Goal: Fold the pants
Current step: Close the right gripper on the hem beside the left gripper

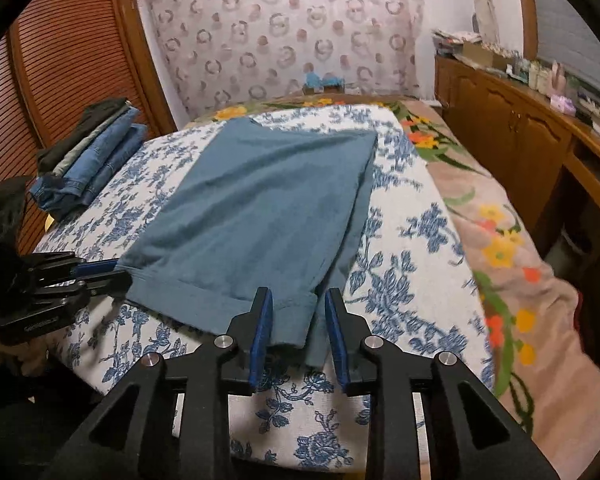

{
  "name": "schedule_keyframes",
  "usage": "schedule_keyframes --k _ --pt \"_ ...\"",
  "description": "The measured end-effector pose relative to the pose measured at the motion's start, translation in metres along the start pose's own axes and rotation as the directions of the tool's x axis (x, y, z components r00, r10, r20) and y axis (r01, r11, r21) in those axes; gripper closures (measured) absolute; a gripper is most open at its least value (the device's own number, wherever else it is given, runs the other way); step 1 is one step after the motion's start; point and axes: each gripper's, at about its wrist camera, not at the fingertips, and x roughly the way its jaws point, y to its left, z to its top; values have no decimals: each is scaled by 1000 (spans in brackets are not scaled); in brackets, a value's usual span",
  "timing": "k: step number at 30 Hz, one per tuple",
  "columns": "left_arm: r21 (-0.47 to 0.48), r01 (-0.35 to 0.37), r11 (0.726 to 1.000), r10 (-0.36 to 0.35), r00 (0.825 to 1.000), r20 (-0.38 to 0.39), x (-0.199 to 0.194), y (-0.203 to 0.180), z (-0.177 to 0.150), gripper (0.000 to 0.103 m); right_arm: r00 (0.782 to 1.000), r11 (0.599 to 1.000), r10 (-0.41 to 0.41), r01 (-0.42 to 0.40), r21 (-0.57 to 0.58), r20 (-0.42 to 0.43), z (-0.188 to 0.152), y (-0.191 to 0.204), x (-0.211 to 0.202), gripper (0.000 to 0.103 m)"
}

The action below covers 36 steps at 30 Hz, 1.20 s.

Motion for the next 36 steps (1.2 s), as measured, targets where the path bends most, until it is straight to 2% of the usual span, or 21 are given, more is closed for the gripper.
schedule_keyframes --k 8,12,15,19,24,28,30,33,35,36 --pt "-8 1 1000 -1 1000 1 0 0 0 83 998 998 -54 54 -24 -22 -4 4 6 73" --pt "-12 0 1000 0 1000 1 0 0 0 82 996 996 -83 81 -44 -29 -5 7 10 69" --pt "-20 -5 1000 5 1000 1 1 1 0 79 995 995 -91 89 -43 -32 -4 8 10 65" --pt "-37 -13 999 13 1000 5 2 4 -1 70 994 994 -104 103 -41 -27 -6 5 10 57" --pt "-28 -17 999 17 1000 7 3 2 -1 65 998 999 -37 38 11 -43 -6 -1 11 57" --pt "-23 -18 1000 18 1000 11 4 -1 -1 62 999 1000 -6 6 -23 -37 -9 5 10 58" --pt "-25 -23 999 23 1000 13 5 -1 -1 61 1000 999 -9 8 -31 -29 -11 6 9 68" --pt "-23 -37 999 38 999 21 5 -4 -2 60 999 1000 28 -28 -13 -25 -12 0 9 79" --pt "-26 -37 999 38 999 21 5 -5 -2 60 999 999 43 -43 -10 -21 -14 0 9 83" --pt "-21 -38 999 38 999 20 4 -6 -3 64 999 999 44 -44 -9 -17 -14 0 8 85"
